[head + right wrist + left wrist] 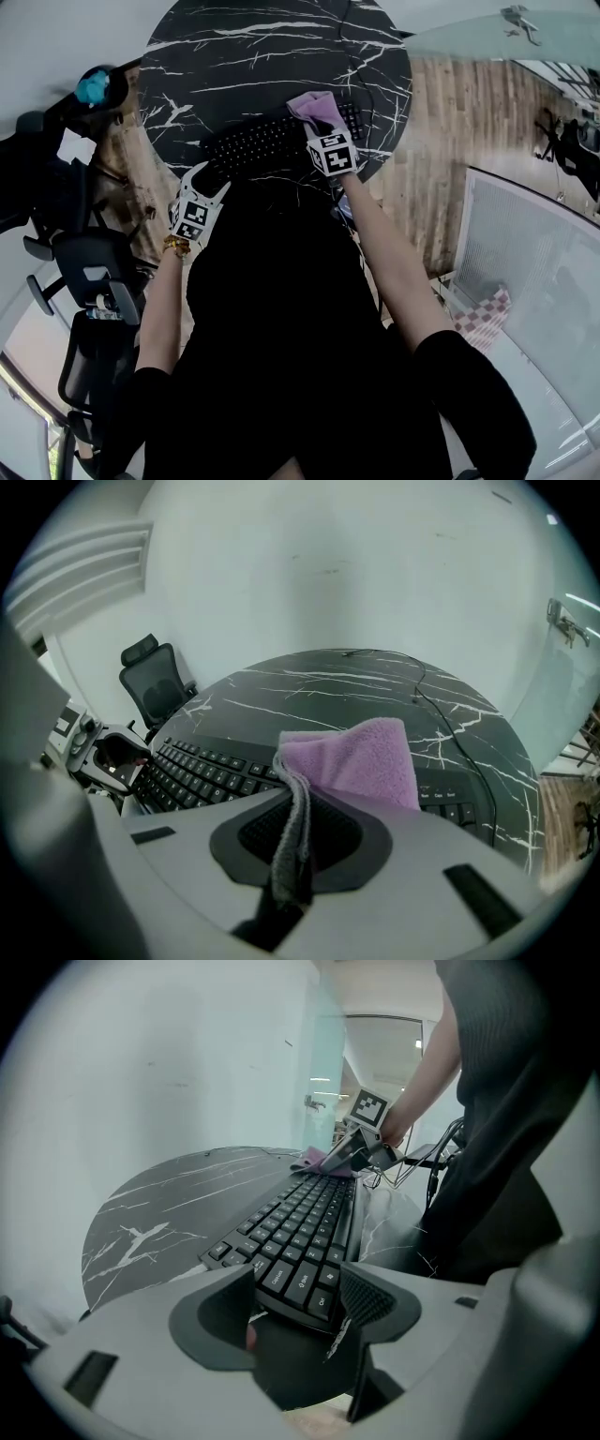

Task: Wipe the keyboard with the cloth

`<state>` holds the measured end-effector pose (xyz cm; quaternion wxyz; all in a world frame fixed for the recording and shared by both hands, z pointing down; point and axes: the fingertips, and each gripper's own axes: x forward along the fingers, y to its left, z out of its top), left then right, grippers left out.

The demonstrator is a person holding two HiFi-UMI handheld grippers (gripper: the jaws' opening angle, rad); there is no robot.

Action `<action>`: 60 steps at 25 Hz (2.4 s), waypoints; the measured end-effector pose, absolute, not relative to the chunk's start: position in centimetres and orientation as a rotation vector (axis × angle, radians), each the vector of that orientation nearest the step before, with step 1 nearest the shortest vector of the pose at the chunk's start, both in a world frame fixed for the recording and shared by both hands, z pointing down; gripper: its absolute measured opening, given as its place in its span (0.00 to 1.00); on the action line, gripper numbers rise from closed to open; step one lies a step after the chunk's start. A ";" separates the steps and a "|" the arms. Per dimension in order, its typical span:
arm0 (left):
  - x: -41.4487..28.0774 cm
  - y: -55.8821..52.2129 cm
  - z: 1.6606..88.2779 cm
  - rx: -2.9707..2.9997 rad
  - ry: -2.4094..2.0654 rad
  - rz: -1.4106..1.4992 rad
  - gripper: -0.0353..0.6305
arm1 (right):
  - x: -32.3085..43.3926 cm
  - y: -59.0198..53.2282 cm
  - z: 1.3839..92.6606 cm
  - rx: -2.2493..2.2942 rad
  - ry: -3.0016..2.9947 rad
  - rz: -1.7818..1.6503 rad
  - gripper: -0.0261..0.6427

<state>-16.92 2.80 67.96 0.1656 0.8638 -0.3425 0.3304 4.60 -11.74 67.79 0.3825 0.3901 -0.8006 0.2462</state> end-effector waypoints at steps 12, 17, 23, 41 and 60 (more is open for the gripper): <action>-17.0 2.6 67.6 2.450 -0.966 0.936 0.48 | 0.4 -10.3 67.6 0.904 -2.087 0.572 0.12; -16.8 2.5 67.3 2.459 -0.952 0.935 0.48 | -0.8 -9.8 67.9 0.851 -2.101 0.532 0.12; -16.8 2.7 67.7 2.456 -0.933 0.914 0.48 | -1.9 -8.9 67.6 0.775 -2.105 0.488 0.12; -16.7 2.7 67.7 2.451 -0.930 0.901 0.48 | -2.8 -8.2 67.4 0.691 -2.134 0.409 0.12; -16.9 2.7 67.7 2.450 -0.912 0.914 0.48 | -8.5 -5.0 67.5 0.385 -2.204 0.196 0.12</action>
